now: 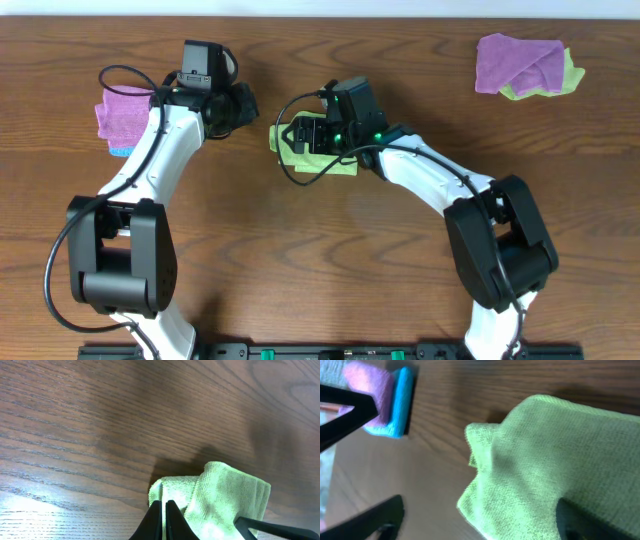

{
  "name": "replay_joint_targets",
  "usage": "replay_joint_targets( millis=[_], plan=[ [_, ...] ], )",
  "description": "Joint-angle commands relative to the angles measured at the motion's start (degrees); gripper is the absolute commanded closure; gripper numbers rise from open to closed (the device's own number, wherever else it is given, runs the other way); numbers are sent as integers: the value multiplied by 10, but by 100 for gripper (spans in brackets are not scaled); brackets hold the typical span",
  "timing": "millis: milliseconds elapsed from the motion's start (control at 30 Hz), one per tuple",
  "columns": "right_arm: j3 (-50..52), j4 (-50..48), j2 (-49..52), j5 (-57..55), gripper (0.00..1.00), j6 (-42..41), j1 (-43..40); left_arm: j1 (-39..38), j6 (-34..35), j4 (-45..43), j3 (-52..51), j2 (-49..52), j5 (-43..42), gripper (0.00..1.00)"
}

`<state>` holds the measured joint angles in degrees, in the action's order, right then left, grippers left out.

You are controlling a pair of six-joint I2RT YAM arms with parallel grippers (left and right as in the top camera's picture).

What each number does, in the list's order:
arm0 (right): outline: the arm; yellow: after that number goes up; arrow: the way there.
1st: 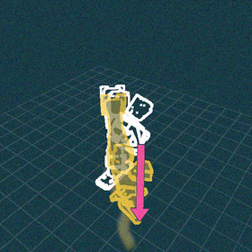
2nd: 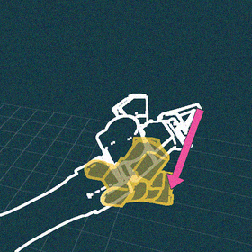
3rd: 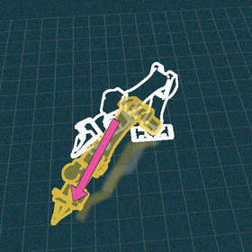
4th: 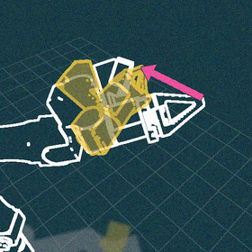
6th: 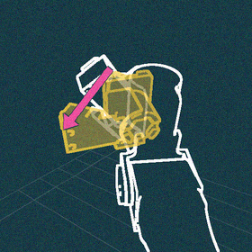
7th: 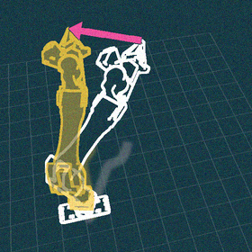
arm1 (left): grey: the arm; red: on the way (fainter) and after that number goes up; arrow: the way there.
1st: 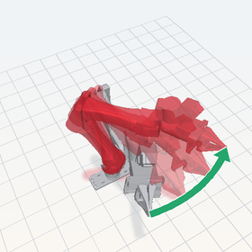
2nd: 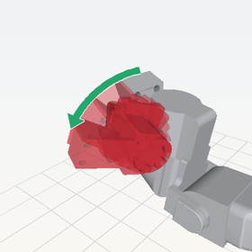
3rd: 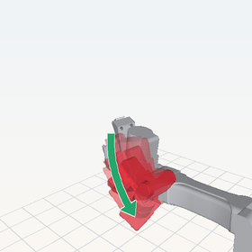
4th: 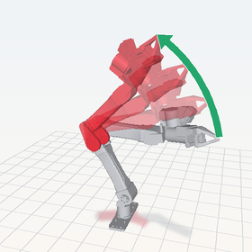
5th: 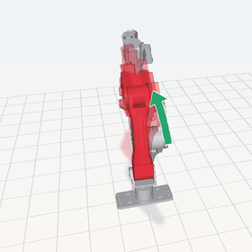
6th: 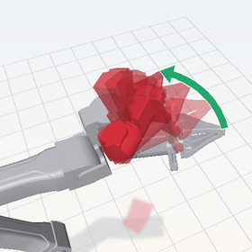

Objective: Fold the cloth
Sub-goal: 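Fold the strip in half, bringing the right end onto the left end, then release the folded cloth and retract the right arm to rest, then reach the left gripper to the folded green cloth and grasp it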

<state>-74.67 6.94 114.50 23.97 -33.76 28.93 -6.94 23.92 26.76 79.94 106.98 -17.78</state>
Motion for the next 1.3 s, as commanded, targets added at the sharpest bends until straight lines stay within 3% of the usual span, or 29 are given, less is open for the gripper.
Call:
replay_joint_targets(
  millis=[0, 100, 267, 400, 500, 600, 900, 1100, 1267],
  plan=[
    [-23, 8, -10, 20, 1, 12, -16, 3, -10, 3, 12, -16, 3, 94],
    [-24, 29, -45, 20, 1, 48, -36, 3, -10, 3, 12, -18, 3, 94],
    [-24, 150, -159, 20, 1, 139, -90, 3, -13, 17, 12, -30, 3, 93],
    [-24, 257, -260, 6, 1, 213, -123, 3, -14, 38, 12, -47, 3, 76],
    [-24, 357, -353, -34, 1, 258, -148, 3, -12, 55, 12, -68, 2, 51],
    [-13, 438, -442, -71, 1, 288, -170, 3, -12, 71, 12, -84, 2, 41],
    [159, 500, -750, -97, 1, 264, -229, 2, 7, 134, 12, -97, -53, 30],
    [238, 538, -959, -148, 1, 200, -243, 0, 10, 180, 12, -97, -91, 24],
    [242, 551, -1023, -216, 1, 175, -243, -2, 30, 219, 1, -99, -111, 23]
  ],
)
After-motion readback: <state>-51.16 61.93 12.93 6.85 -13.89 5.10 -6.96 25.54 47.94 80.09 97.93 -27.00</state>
